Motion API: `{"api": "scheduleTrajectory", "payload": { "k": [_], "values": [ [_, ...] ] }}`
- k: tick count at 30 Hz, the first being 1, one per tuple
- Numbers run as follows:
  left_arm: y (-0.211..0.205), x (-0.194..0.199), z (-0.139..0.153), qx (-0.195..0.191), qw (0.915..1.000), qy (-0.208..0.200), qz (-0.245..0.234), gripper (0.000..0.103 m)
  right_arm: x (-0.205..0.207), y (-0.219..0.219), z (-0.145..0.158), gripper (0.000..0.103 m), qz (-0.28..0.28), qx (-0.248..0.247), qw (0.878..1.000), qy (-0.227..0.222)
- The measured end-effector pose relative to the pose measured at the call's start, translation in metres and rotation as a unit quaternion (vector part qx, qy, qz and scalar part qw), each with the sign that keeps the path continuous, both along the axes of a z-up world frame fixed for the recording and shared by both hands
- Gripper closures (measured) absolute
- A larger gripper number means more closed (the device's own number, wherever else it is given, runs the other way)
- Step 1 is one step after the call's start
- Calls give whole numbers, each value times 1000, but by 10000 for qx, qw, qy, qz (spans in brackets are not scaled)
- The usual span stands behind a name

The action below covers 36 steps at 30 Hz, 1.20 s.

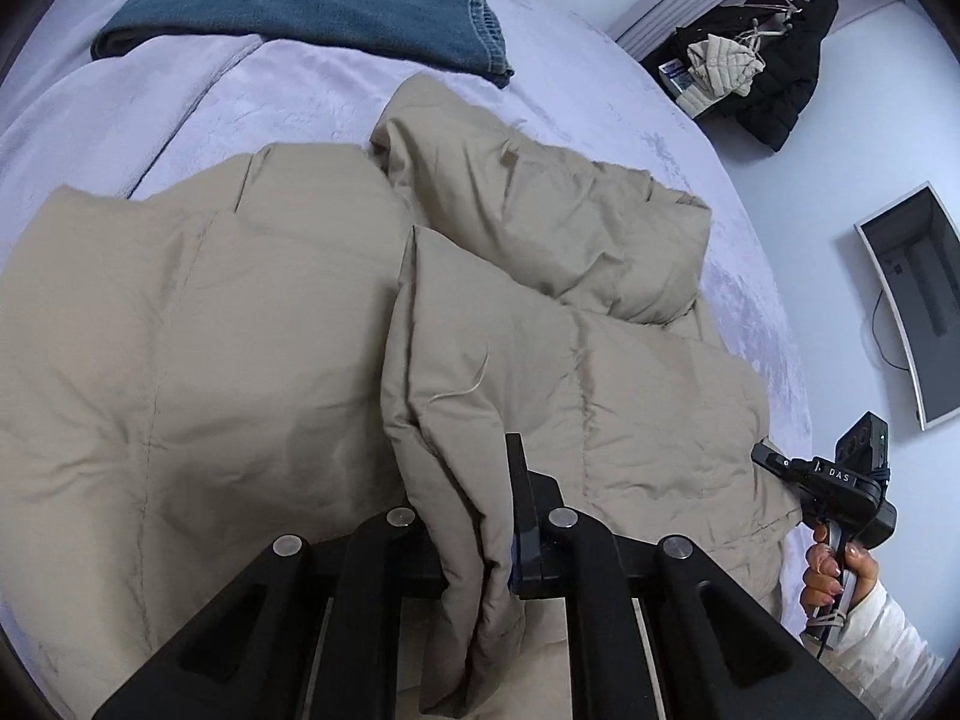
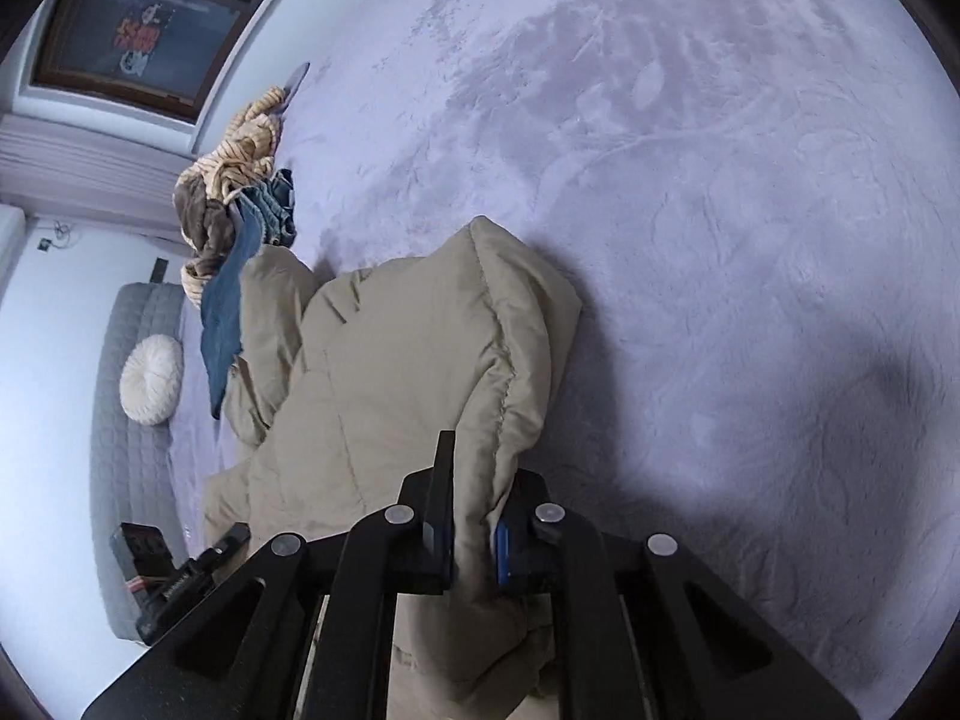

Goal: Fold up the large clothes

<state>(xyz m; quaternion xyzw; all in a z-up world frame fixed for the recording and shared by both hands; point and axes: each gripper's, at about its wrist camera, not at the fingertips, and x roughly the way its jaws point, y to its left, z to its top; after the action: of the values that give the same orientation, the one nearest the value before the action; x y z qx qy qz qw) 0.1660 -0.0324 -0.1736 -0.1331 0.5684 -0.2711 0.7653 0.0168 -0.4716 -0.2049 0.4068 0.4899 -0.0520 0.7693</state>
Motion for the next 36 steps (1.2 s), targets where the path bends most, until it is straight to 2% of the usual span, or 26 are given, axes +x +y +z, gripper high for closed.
{"api": "scheduleTrajectory", "payload": {
  "k": [3, 7, 9, 10, 11, 12, 14, 16, 18, 20, 22, 25, 27, 28, 31, 36],
  "values": [
    [-1, -13, -14, 201, 9998, -5, -28, 89, 4, 5, -18, 92, 249, -381, 9988, 176],
    [3, -20, -10, 440, 9989, -125, 61, 89, -2, 4, -16, 89, 252, -557, 9979, 194],
    [5, -20, -1, 736, 9968, -276, 149, 74, -3, 4, -7, 80, 227, -685, 9970, 281],
    [9, -22, 6, 889, 9949, -408, 228, 69, -8, 4, 1, 72, 208, -857, 9955, 351],
    [14, -23, 15, 1005, 9928, -560, 326, 60, -12, 4, 10, 70, 194, -1089, 9932, 372],
    [20, -24, 23, 1037, 9915, -680, 401, 58, -16, 5, 20, 70, 173, -1279, 9910, 357],
    [30, -24, 36, 991, 9908, -822, 414, 58, -26, 5, 38, 70, 68, -1578, 9871, 279],
    [32, -24, 48, 929, 9908, -939, 291, 67, -34, 4, 50, 71, 21, -1628, 9865, 179],
    [26, -26, 56, 796, 9918, -999, 36, 70, -38, 9, 58, 85, 135, -1522, 9882, 40],
    [13, -30, 56, 793, 9910, -1056, -218, 70, -37, 24, 61, 88, 430, -1497, 9878, -33],
    [-2, -31, 44, 1079, 9873, -1114, -353, 70, -31, 47, 56, 88, 765, -1606, 9841, 10],
    [-11, -30, 15, 1426, 9853, -915, -242, 70, -30, 67, 36, 88, 1036, -1900, 9760, 248],
    [-9, -29, 0, 1468, 9850, -895, -159, 70, -28, 69, 22, 89, 1043, -1953, 9746, 341],
    [-9, -29, -3, 1489, 9844, -926, -148, 70, -25, 68, 15, 92, 1025, -1946, 9748, 383],
    [-12, -28, -5, 1595, 9824, -960, -162, 70, -18, 66, 5, 92, 967, -2002, 9740, 428],
    [-10, -30, 6, 1720, 9814, -850, -32, 69, -20, 65, 17, 92, 870, -1931, 9760, 497]
  ]
}}
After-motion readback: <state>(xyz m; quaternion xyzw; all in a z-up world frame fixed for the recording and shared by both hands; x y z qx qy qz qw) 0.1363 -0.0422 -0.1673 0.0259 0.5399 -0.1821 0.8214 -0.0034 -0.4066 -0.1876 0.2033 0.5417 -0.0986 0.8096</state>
